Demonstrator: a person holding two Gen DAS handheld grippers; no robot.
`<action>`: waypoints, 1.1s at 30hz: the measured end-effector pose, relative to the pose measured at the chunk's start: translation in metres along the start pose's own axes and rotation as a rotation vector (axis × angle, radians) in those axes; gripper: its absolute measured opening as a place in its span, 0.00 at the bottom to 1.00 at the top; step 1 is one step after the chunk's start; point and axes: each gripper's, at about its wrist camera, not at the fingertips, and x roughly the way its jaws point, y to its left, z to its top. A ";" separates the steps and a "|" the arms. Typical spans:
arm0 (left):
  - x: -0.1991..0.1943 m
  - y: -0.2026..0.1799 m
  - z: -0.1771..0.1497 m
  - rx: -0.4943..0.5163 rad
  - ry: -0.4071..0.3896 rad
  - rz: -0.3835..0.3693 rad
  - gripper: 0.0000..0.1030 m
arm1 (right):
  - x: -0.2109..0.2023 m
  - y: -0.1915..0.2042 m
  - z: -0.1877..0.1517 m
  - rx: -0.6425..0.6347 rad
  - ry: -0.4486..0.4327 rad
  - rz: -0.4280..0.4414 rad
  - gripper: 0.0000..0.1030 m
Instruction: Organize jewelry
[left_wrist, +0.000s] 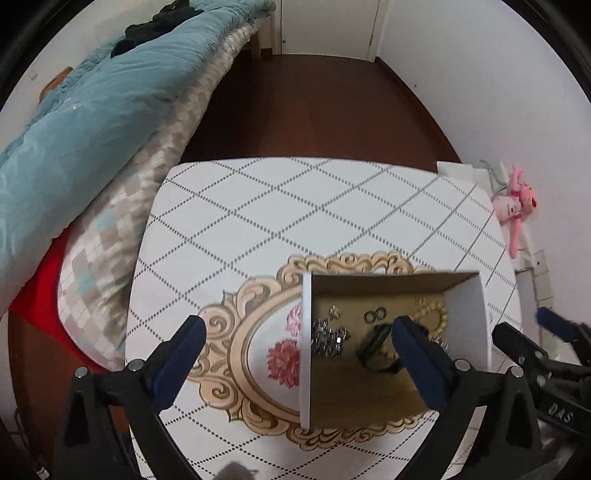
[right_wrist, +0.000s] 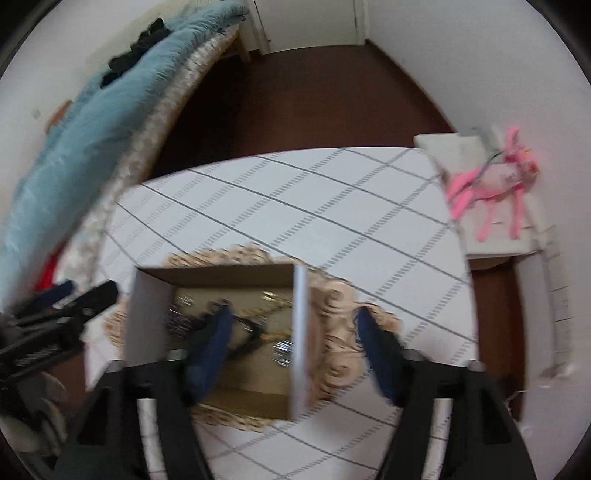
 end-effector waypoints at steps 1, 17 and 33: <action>0.000 -0.002 -0.004 0.004 -0.003 0.008 1.00 | 0.001 0.002 -0.005 -0.012 0.002 -0.024 0.96; -0.019 -0.009 -0.037 -0.005 -0.016 0.040 1.00 | -0.014 0.005 -0.042 -0.027 -0.027 -0.125 1.00; -0.155 -0.013 -0.080 -0.012 -0.240 0.062 1.00 | -0.152 0.018 -0.085 -0.023 -0.263 -0.116 1.00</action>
